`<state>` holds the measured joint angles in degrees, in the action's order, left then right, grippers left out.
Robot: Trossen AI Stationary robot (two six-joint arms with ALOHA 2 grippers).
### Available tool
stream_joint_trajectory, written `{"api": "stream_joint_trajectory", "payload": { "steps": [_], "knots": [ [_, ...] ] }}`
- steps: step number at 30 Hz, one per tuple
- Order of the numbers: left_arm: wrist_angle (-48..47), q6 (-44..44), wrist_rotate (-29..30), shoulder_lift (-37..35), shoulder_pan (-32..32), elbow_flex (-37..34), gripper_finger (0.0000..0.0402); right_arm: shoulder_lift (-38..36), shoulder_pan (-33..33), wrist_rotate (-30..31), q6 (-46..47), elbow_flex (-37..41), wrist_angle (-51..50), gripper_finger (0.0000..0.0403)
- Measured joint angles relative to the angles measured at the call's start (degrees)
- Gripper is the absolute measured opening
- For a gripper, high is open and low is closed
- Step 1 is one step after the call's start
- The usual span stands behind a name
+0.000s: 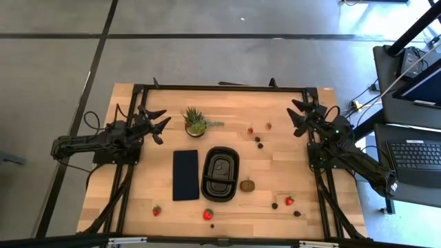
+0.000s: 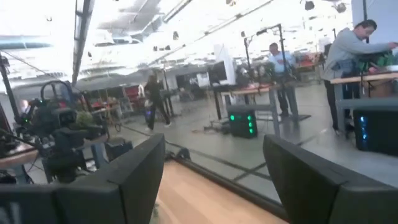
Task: Pick and placing Produce into tupperware
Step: Put the red strawberry into the black bin
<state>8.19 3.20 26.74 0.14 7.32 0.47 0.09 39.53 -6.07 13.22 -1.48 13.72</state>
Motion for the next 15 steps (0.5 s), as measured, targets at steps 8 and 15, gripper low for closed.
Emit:
{"api": "stream_joint_trajectory", "payload": {
  "steps": [8,15],
  "knots": [
    [0.0,0.1,0.0,0.0,0.0,0.0,0.0171,0.0,0.0,0.4,0.1,0.0,0.7,0.0273],
    [0.0,0.3,0.6,0.0,0.0,0.0,0.0171,0.7,0.0,-1.5,-1.3,-0.3,0.5,0.0273]
  ]
}}
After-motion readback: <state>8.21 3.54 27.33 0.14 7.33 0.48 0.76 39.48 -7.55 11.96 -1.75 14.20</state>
